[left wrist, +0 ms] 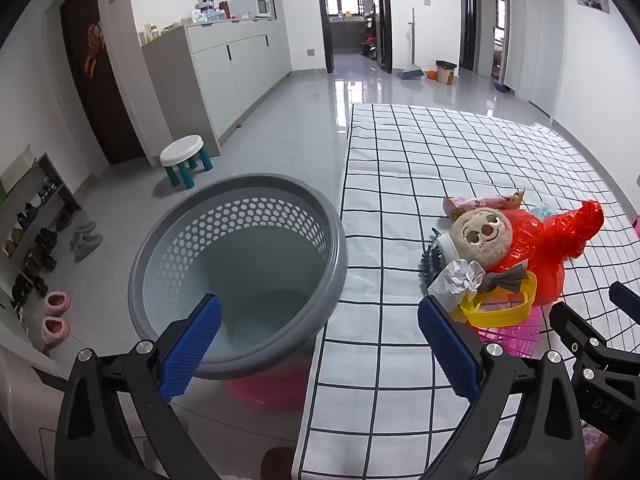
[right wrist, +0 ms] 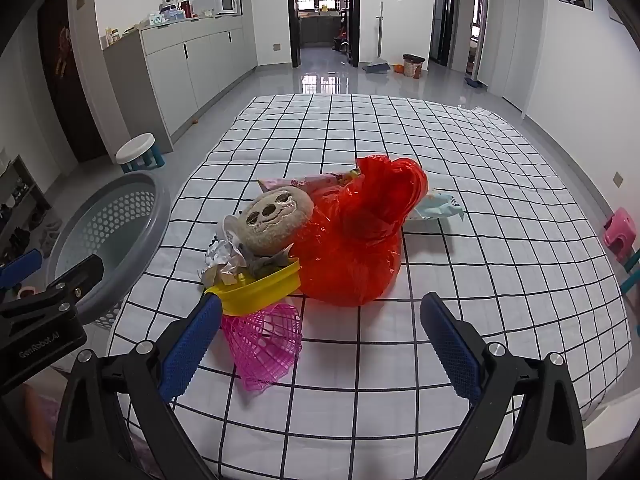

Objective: Collect trash

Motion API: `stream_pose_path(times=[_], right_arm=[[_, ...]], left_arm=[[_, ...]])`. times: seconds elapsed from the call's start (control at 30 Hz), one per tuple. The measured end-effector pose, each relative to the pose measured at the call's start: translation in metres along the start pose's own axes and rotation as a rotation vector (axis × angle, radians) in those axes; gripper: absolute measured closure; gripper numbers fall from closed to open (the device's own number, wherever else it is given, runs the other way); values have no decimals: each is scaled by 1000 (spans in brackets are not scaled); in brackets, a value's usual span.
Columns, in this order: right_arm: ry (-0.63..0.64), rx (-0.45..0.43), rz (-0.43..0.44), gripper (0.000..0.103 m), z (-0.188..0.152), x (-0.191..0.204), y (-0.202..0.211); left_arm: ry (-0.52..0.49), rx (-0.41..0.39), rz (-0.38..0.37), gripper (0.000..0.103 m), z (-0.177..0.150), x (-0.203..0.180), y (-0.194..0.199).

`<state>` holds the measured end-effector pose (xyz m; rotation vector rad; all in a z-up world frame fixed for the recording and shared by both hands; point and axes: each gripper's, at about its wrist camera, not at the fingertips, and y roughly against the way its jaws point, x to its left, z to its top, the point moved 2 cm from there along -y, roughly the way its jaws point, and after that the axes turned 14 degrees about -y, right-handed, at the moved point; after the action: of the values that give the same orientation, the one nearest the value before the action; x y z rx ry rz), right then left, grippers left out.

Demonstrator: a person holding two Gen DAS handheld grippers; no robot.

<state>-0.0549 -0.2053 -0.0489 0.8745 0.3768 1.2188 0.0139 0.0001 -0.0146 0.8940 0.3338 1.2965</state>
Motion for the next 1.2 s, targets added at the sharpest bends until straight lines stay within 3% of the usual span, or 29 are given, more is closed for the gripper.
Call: stream_pose_path(times=[1.2], right_arm=[[-4, -1, 7, 8, 1, -1, 1]], left_arm=[[-2, -5, 2, 6, 0, 0, 0]])
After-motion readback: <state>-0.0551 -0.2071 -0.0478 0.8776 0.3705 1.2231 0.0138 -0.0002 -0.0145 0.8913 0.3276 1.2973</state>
